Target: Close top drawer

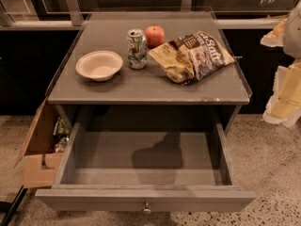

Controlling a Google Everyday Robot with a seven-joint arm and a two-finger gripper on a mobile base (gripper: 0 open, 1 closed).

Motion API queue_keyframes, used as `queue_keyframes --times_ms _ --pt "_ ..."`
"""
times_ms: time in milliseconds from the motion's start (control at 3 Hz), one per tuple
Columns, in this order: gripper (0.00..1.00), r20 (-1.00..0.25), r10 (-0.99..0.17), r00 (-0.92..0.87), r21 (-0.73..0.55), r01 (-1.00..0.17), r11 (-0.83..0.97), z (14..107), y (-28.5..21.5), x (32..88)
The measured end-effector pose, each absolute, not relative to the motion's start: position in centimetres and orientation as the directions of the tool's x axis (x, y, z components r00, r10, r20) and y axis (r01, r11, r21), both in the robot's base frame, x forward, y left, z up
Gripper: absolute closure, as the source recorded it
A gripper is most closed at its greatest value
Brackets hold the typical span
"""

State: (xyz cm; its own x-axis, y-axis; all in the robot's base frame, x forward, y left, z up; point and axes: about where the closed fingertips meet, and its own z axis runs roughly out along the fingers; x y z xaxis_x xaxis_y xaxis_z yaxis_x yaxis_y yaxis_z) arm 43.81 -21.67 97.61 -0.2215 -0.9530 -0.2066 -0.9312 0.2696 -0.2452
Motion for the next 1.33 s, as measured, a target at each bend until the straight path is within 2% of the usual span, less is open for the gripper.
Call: queue_keyframes --times_ms 333,667,1000,1333 --pt "0.00 -0.207 -0.953 -0.222 -0.245 -0.931 0.270 97.6 -21.7 43.8" --pt "0.00 -0.259 -0.938 -0.231 -0.243 -0.924 0.295 96.5 -21.8 43.2" --pt "0.00 -0.434 -0.843 -0.317 -0.216 -0.872 0.439 92.0 -22.3 39.2" --pt "0.00 -0.514 -0.771 -0.375 -0.174 -0.835 0.523 88.6 -22.4 37.3"
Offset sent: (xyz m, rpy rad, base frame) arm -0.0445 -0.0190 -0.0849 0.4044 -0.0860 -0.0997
